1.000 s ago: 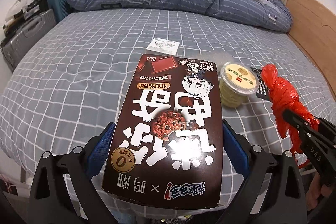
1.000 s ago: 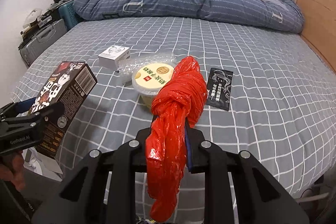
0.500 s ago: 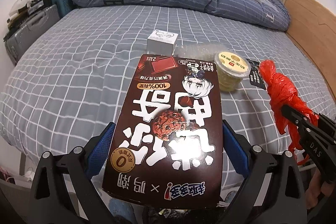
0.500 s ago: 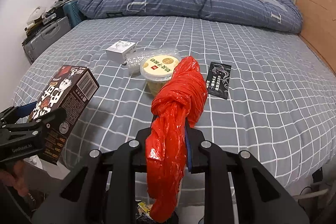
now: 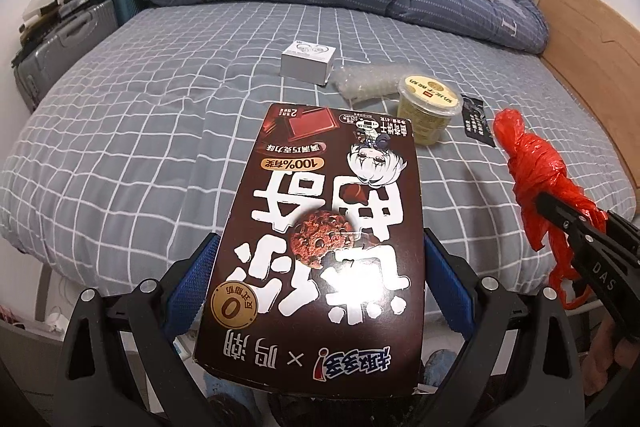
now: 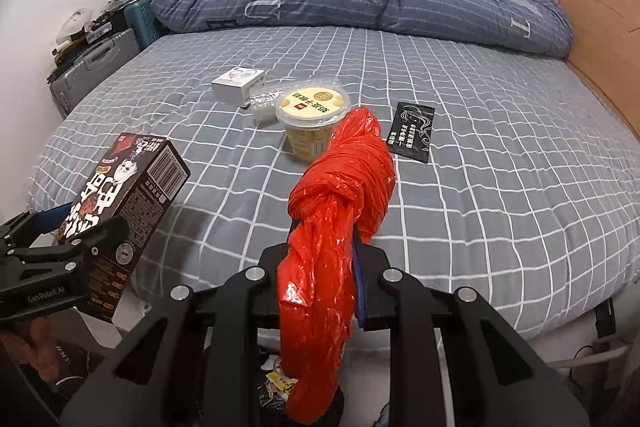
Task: Collect trash
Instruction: 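Lift the red bag and chocolate box off the bed in both grippers, then carry the red bag and chocolate box in both grippers down over the bin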
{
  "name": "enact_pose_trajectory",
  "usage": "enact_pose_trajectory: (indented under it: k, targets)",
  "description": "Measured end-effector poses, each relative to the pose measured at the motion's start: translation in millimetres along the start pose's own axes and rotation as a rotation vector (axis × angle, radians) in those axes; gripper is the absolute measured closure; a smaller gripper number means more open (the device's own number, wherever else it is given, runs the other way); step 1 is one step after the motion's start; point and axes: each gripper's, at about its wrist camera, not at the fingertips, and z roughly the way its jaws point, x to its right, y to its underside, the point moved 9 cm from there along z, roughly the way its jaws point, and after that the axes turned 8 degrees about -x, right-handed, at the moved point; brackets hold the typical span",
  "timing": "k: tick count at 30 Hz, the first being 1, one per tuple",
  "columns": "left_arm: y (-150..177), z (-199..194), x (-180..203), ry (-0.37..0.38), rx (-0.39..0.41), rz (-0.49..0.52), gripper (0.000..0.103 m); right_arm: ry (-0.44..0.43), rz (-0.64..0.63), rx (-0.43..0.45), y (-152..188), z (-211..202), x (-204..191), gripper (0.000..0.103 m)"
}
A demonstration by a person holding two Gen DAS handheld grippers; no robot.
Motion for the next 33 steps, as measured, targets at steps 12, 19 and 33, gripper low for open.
enact_pose_trajectory:
  k: [12, 19, 33]
  targets:
    - [28, -36, 8, 0.018, 0.020, -0.015, 0.010, -0.007, 0.019, 0.019, 28, -45, -6, 0.082]
    - [57, -44, 10, 0.024, 0.011, -0.022, 0.010, -0.002, 0.018, 0.016, 48, -60, -13, 0.082]
    - [96, -50, 17, 0.026, -0.020, -0.015, 0.010, -0.018, 0.049, -0.020, 84, -72, -17, 0.082]
